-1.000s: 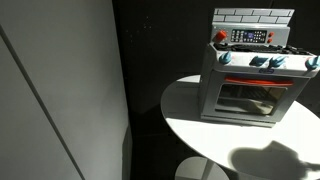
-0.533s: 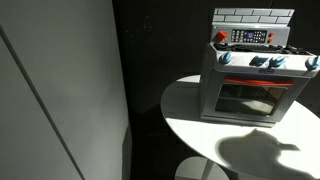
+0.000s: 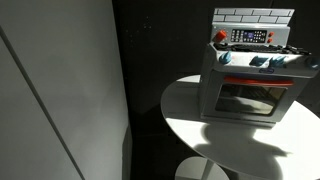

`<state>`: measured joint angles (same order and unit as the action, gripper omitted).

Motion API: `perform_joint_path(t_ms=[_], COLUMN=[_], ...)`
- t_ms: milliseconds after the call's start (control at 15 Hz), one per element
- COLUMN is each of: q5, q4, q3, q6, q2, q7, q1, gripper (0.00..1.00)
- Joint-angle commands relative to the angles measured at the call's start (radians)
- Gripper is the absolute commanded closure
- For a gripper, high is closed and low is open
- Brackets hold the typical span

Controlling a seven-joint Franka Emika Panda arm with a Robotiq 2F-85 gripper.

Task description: Tap the top button on the control panel of the stove twice

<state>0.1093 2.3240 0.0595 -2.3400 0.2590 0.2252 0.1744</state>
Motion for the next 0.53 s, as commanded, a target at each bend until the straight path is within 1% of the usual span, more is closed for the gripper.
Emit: perform_joint_path(t_ms=[0,267,400,467], q5=[-0.007,0.009,0.005,0.001], q4=[-0.098,-0.159,-0.187,-0.136], q3=[0.002,0.003,0.006,0.012], q6=[-0.036,-0.088,-0.089,-0.092], q2=[-0.083,-0.153,-0.174,-0.141], q7=[0.056,0.115,0.128,0.096], q1=[-0.005,-0.005,-0.009,-0.013], gripper=[0.00,0.00,0.00,0.00])
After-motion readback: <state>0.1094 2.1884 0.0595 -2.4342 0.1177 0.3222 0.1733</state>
